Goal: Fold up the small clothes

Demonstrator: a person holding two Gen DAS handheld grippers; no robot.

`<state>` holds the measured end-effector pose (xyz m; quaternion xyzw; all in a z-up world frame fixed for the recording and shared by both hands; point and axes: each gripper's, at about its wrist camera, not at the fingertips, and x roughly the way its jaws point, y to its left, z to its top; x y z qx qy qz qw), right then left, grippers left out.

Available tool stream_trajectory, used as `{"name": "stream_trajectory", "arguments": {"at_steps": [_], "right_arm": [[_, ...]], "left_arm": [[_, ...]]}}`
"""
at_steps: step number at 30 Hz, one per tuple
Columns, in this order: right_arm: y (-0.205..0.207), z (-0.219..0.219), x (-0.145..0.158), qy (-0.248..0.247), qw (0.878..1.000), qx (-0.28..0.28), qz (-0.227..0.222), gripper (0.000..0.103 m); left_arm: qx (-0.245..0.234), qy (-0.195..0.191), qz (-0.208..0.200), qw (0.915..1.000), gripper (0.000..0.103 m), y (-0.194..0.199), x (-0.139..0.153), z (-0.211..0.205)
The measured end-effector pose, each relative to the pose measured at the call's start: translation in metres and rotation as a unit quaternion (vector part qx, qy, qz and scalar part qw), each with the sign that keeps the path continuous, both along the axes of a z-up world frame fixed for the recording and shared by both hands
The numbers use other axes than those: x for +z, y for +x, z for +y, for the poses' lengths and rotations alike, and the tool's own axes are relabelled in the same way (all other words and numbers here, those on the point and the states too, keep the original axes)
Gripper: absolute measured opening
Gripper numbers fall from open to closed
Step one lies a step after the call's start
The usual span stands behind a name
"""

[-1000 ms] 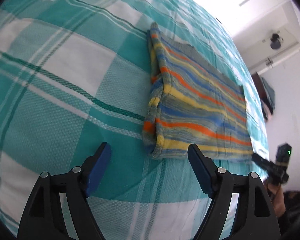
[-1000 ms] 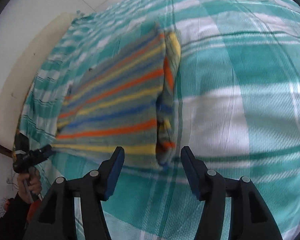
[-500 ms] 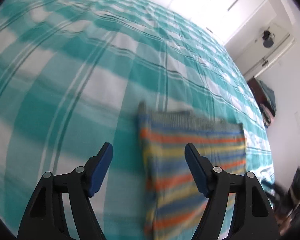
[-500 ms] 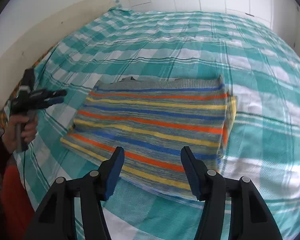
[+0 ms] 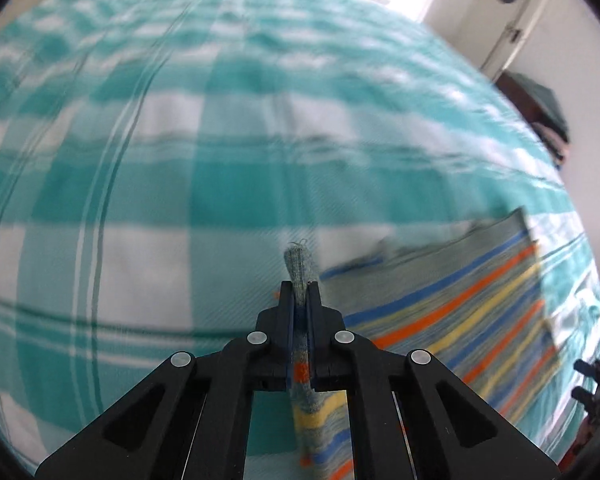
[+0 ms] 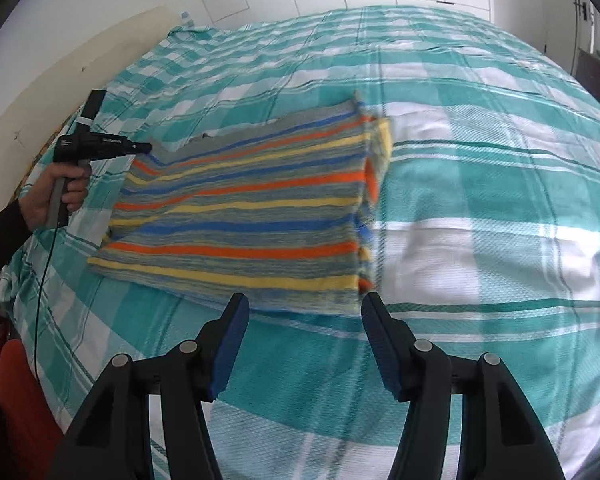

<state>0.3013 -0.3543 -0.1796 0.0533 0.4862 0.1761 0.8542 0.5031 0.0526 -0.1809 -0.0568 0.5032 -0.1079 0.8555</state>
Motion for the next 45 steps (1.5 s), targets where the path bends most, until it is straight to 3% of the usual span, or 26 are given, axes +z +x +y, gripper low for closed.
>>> {"name": "stream_trajectory", "arguments": {"at_steps": [2,5,6,7,9,12,14,15,18,20,23,25,26,27,29,33,38,41,42,43,45], "right_arm": [[0.003,-0.005,0.000,0.002,1.000,-0.007,-0.004,0.059],[0.013,-0.007,-0.003,0.015,1.000,-0.016,-0.002,0.059],[0.017,-0.007,-0.006,0.024,1.000,-0.018,0.006,0.059],[0.021,-0.008,-0.008,0.030,0.999,-0.020,0.016,0.059],[0.024,-0.008,-0.012,0.048,0.998,-0.017,0.027,0.059],[0.032,-0.002,-0.022,0.045,0.998,0.007,0.037,0.057],[0.042,-0.003,-0.039,0.048,0.997,0.012,0.066,0.029],[0.046,-0.007,-0.051,0.050,0.995,0.004,0.090,0.004],[0.043,-0.024,-0.067,0.052,0.992,-0.021,0.113,0.003],[0.040,-0.030,-0.064,0.054,0.992,-0.030,0.112,0.002],[0.038,-0.025,-0.041,0.014,0.995,-0.042,0.093,0.007],[0.040,-0.017,-0.016,0.004,0.998,-0.034,0.060,0.034],[0.042,-0.014,-0.009,0.005,0.998,-0.028,0.049,0.038],[0.048,-0.008,-0.001,0.004,0.999,-0.018,0.038,0.038],[0.063,0.003,0.002,-0.011,1.000,-0.007,0.026,0.038],[0.102,0.001,-0.020,-0.041,0.997,-0.052,0.035,0.037],[0.150,0.001,-0.020,-0.008,0.999,-0.052,0.011,0.037],[0.179,0.003,-0.030,-0.004,0.998,-0.056,0.033,0.037],[0.187,0.003,-0.037,-0.002,0.997,-0.057,0.045,0.031],[0.194,0.003,-0.046,0.005,0.997,-0.053,0.061,0.005],[0.196,0.005,-0.051,-0.006,0.996,-0.048,0.069,0.003]], "left_arm": [[0.004,0.016,0.000,0.9999,0.003,0.011,-0.007,-0.004],[0.038,0.039,0.064,0.9964,0.007,0.026,-0.044,0.005],[0.051,0.042,0.077,0.9948,0.013,0.025,-0.050,0.011],[0.072,0.031,0.073,0.9942,0.017,0.016,-0.050,0.020],[0.092,-0.012,0.058,0.9940,0.042,-0.009,-0.042,0.033],[0.097,-0.061,0.044,0.9924,0.058,-0.060,-0.033,0.047],[0.091,-0.073,0.054,0.9917,0.068,-0.104,-0.038,0.048],[0.088,-0.070,0.067,0.9914,0.069,-0.127,-0.044,0.046],[0.080,-0.053,0.092,0.9911,0.069,-0.168,-0.060,0.039],[0.091,-0.054,0.068,0.9921,0.070,-0.194,-0.059,0.034],[0.122,-0.109,0.058,0.9848,0.079,-0.199,-0.060,0.036],[0.136,-0.133,0.056,0.9801,0.079,-0.194,-0.063,0.031],[0.133,-0.133,0.055,0.9806,0.072,-0.192,-0.063,0.026],[0.122,-0.133,0.055,0.9820,0.049,-0.188,-0.063,0.019],[0.102,-0.125,0.074,0.9842,0.022,-0.182,-0.067,0.007],[0.111,-0.117,0.076,0.9839,0.022,-0.183,-0.068,0.003],[0.121,-0.143,0.066,0.9800,0.025,-0.190,-0.074,0.008],[0.129,-0.159,0.063,0.9767,0.025,-0.195,-0.076,0.014],[0.131,-0.165,0.063,0.9756,0.025,-0.195,-0.076,0.016],[0.131,-0.168,0.063,0.9749,0.025,-0.196,-0.076,0.018],[0.130,-0.173,0.064,0.9742,0.028,-0.196,-0.075,0.018]]}}
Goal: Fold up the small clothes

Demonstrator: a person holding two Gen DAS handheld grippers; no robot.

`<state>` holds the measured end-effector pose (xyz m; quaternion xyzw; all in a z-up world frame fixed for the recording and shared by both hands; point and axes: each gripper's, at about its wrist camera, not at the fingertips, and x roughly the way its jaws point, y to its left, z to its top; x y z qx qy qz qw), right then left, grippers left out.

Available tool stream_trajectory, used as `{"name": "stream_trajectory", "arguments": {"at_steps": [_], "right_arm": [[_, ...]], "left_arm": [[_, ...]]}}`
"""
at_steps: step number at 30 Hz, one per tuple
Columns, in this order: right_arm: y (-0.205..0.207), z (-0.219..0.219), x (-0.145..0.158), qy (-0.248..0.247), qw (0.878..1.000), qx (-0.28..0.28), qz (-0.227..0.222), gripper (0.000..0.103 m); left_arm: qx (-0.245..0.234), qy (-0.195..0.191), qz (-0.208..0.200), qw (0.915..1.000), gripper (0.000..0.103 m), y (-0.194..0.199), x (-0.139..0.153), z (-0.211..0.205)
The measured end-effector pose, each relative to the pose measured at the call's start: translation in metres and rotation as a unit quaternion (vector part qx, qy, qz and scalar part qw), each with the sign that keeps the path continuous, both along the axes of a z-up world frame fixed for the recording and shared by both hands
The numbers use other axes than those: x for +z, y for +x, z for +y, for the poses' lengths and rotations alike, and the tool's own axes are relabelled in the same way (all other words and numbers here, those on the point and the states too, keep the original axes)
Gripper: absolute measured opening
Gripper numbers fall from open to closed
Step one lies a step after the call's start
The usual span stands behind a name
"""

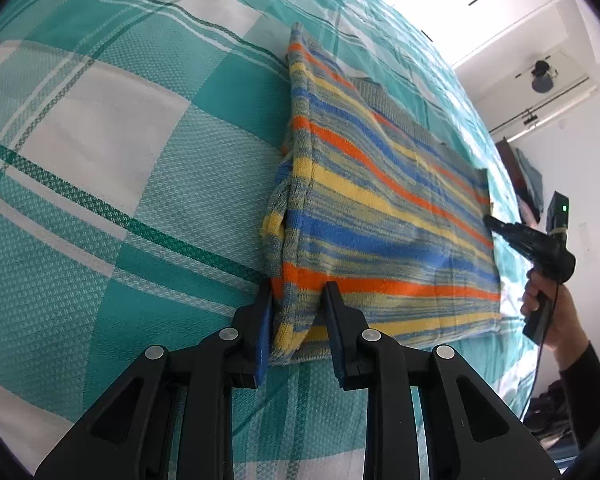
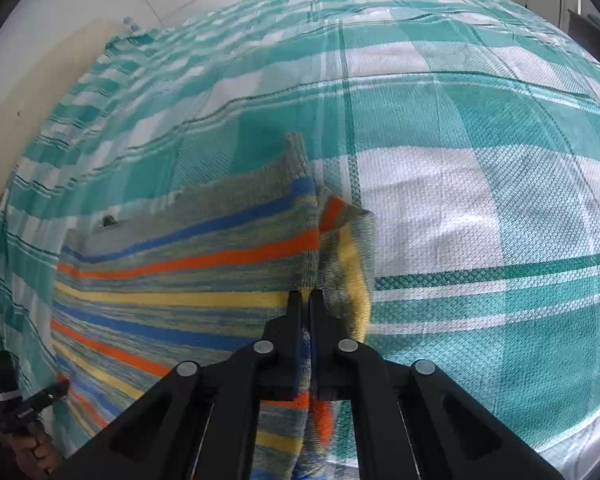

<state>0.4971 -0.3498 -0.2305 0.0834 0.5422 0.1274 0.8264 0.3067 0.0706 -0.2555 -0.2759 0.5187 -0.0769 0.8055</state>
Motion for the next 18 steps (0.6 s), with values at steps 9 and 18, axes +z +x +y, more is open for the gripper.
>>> {"name": "stream_trajectory", "arguments": {"at_steps": [9,18], "right_arm": [[-0.009,-0.005,-0.002,-0.042,0.999,-0.030,-0.009,0.004],[-0.095,0.000,0.028,0.017,0.999,0.040,0.023,0.026]], "left_arm": [[-0.008,0.006,-0.012,0.9999,0.051,0.002,0.005,-0.010],[0.006,-0.010,-0.007,0.9999,0.040,0.000,0.003,-0.004]]}}
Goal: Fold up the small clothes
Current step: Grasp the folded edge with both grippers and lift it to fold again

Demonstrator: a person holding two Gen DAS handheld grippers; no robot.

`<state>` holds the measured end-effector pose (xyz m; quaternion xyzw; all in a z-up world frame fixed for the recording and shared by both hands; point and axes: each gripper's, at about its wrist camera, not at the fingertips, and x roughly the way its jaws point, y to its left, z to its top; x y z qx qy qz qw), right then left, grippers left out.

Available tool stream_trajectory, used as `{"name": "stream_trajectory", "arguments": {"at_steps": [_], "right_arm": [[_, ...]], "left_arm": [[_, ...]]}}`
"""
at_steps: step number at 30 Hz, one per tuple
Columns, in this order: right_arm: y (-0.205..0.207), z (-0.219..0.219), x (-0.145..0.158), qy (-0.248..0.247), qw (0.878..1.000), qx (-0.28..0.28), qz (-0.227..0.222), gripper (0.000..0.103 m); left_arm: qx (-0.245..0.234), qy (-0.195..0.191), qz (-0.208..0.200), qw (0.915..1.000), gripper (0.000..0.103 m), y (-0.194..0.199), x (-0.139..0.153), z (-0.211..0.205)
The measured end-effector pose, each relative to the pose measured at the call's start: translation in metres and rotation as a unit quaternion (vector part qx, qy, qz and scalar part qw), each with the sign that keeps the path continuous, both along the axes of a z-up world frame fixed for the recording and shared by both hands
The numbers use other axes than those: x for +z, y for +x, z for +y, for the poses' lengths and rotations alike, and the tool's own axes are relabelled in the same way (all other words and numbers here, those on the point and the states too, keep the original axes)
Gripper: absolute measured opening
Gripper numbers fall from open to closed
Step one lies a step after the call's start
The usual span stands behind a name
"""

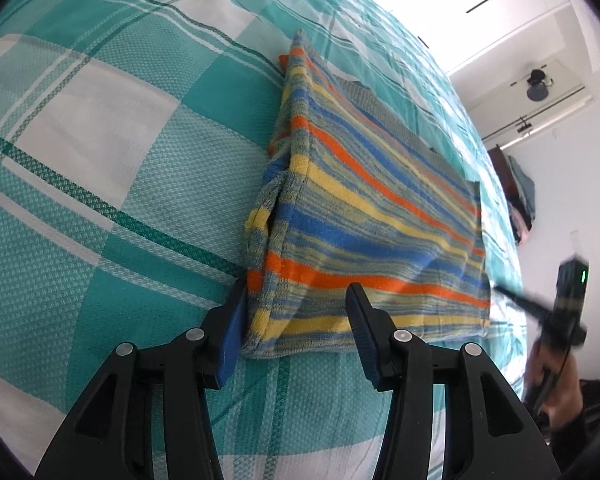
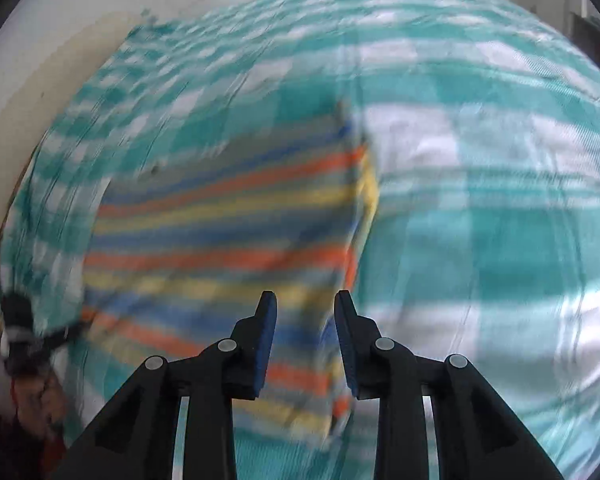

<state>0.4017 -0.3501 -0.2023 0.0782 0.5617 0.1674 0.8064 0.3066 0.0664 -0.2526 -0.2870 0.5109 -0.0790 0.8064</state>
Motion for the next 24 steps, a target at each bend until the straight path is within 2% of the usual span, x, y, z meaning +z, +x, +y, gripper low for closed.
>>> {"name": "stream_trajectory", "arguments": {"at_steps": [1,2,3,5,6,7,8,9,10,11,12,13,14,15,16,19,24], "right_arm": [[-0.009,0.004,-0.009,-0.010,1.000,0.014,0.012,0.010],[-0.019,0.006,-0.024,-0.039,0.998,0.023,0.030,0.000],[-0.028,0.004,-0.041,-0.060,0.997,0.026,0.051,0.000],[-0.035,-0.006,-0.045,-0.039,0.998,0.010,0.045,0.000],[-0.033,-0.005,-0.039,-0.043,0.998,0.005,0.051,0.000],[-0.031,-0.002,-0.031,-0.053,0.997,0.002,0.053,0.007],[-0.028,0.006,-0.016,-0.074,0.996,0.001,0.046,0.013],[-0.025,0.014,-0.003,-0.082,0.996,0.008,0.035,0.019],[-0.021,0.025,0.012,-0.082,0.996,0.019,0.026,0.031],[-0.015,0.044,0.031,-0.078,0.996,0.034,0.015,0.038],[-0.010,0.057,0.042,-0.074,0.996,0.044,0.007,0.049],[-0.006,0.076,0.056,-0.069,0.996,0.059,-0.005,0.051],[0.000,0.099,0.069,-0.062,0.995,0.077,-0.016,0.051],[0.009,0.126,0.079,-0.051,0.994,0.097,-0.021,0.051],[0.020,0.155,0.085,-0.043,0.993,0.111,-0.019,0.052],[0.045,0.224,0.081,-0.060,0.989,0.137,-0.005,0.057],[0.080,0.346,0.031,-0.104,0.978,0.174,0.041,0.060]], "left_arm": [[-0.002,0.017,0.006,0.9998,0.023,0.000,0.000,-0.002],[-0.007,0.025,0.020,0.9995,0.006,0.000,-0.003,-0.002],[0.000,0.020,0.031,0.9993,0.005,-0.002,-0.004,0.002],[0.016,0.010,0.035,0.9992,0.007,-0.008,-0.001,0.011],[0.018,0.016,0.031,0.9992,0.014,-0.012,0.004,0.013],[0.020,0.025,0.028,0.9991,0.018,-0.015,0.007,0.013],[0.021,0.030,0.020,0.9991,0.036,-0.019,0.011,0.013],[0.020,0.019,0.011,0.9996,0.061,-0.020,0.011,0.012],[0.020,0.002,-0.001,0.9998,0.069,-0.021,0.011,0.011],[0.025,-0.002,-0.007,0.9997,0.071,-0.020,0.010,0.008],[0.030,0.004,-0.001,0.9995,0.062,-0.017,0.007,0.005],[0.036,0.012,0.008,0.9992,0.048,-0.013,0.001,0.003],[0.042,0.016,0.023,0.9987,0.005,-0.009,-0.005,0.002],[0.049,0.002,0.038,0.9981,0.005,-0.008,-0.011,0.003],[0.061,-0.010,0.035,0.9975,0.005,-0.010,-0.010,0.006],[0.059,0.015,0.013,0.9980,0.005,-0.019,0.005,0.001],[0.053,0.028,0.000,0.9982,0.004,-0.029,0.014,-0.014]]}}
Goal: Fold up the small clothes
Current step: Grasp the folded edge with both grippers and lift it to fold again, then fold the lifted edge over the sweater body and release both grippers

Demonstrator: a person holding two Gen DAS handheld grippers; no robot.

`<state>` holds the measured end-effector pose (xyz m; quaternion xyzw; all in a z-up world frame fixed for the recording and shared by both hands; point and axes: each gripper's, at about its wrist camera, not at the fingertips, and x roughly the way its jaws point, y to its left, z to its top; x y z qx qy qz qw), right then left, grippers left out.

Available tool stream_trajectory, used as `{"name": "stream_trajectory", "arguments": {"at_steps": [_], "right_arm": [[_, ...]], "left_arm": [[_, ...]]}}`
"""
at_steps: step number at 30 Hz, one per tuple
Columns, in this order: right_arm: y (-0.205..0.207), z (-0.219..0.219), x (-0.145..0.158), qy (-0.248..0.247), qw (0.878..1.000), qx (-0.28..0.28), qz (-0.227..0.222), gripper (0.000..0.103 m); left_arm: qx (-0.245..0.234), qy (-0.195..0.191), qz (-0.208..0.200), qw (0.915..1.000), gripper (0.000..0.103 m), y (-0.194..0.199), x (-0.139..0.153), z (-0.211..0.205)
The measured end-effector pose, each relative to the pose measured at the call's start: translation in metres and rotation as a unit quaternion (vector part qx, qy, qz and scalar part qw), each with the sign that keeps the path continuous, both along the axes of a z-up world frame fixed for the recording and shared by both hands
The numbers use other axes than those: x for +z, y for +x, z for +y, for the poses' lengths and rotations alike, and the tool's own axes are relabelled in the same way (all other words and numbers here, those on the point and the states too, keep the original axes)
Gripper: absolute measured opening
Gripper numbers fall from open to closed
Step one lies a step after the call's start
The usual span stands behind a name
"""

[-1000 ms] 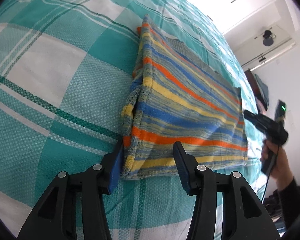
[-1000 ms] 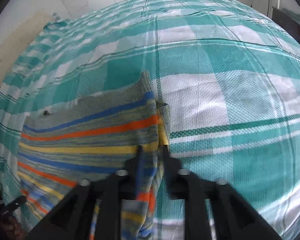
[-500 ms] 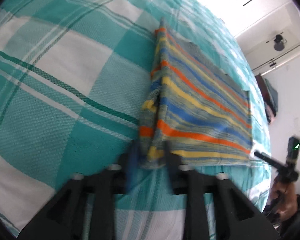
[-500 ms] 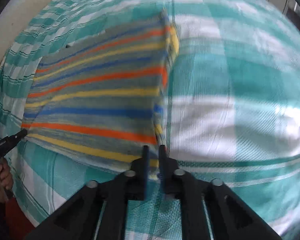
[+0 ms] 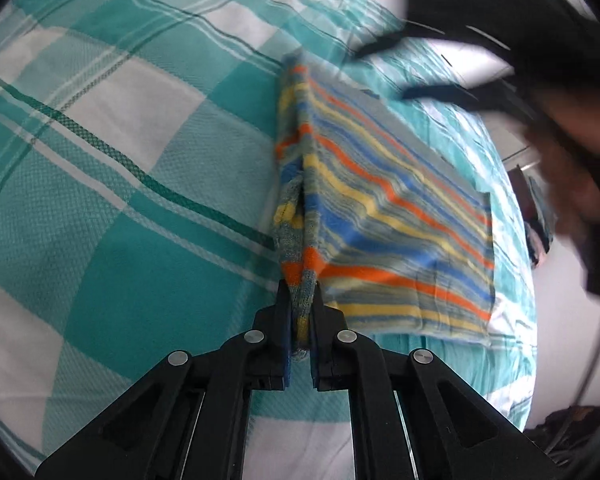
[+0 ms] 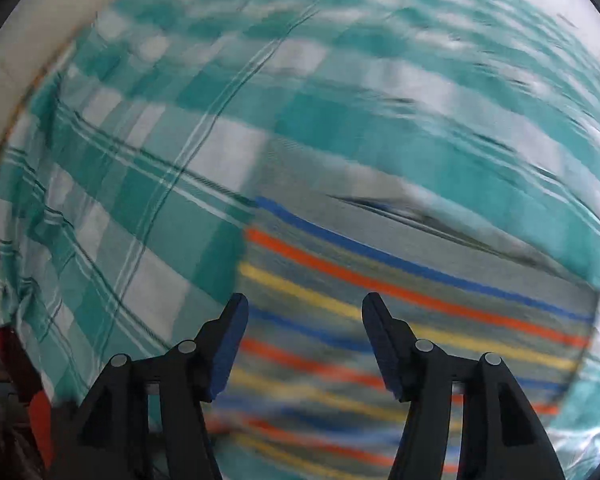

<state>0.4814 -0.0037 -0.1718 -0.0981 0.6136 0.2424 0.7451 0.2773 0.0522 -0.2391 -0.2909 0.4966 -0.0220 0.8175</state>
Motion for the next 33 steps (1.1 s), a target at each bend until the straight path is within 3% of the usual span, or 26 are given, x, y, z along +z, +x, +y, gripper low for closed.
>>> {"name": "stream_trajectory", "arguments": {"at_steps": [3,6,8,9,10,15,17,22,26,30,33], "right_arm": [[-0.003,0.057,-0.041,-0.074,0.997,0.021,0.007,0.059],[-0.008,0.084,-0.077,-0.145,0.989,0.033,-0.006,0.059],[-0.012,0.088,-0.084,-0.157,0.986,0.041,-0.031,0.041],[-0.013,0.085,-0.081,-0.165,0.984,0.038,-0.060,0.008],[-0.011,0.078,-0.074,-0.152,0.985,0.034,-0.071,0.009],[0.005,0.003,-0.029,-0.020,0.998,-0.016,-0.053,0.009],[0.011,-0.048,-0.007,0.033,0.997,-0.038,-0.050,0.009],[0.026,-0.171,0.023,0.100,0.989,-0.095,-0.046,0.009],[0.027,-0.262,0.018,0.107,0.983,-0.141,-0.054,0.009],[0.032,-0.327,-0.027,0.110,0.977,-0.177,-0.042,0.009],[0.031,-0.354,-0.052,0.115,0.972,-0.202,-0.040,0.009]], "left_arm": [[0.000,-0.001,-0.001,1.0000,0.004,-0.001,0.000,-0.007],[0.009,-0.015,0.005,0.9998,0.004,-0.002,-0.004,0.001],[0.013,-0.020,0.006,0.9997,0.004,-0.003,-0.005,0.005],[0.013,-0.020,0.004,0.9997,0.004,-0.004,-0.003,0.005],[0.011,-0.018,-0.002,0.9998,0.004,-0.005,0.001,0.005],[-0.034,0.013,-0.062,0.9975,0.004,-0.003,0.049,-0.028],[-0.067,0.023,-0.085,0.9938,0.004,0.002,0.069,-0.052],[-0.159,0.021,-0.121,0.9795,0.004,0.020,0.098,-0.124],[-0.219,0.034,-0.115,0.9683,0.004,0.043,0.085,-0.191],[-0.252,0.061,-0.078,0.9625,0.004,0.058,0.048,-0.241],[-0.277,0.090,-0.076,0.9537,0.004,0.050,0.037,-0.264]]}}
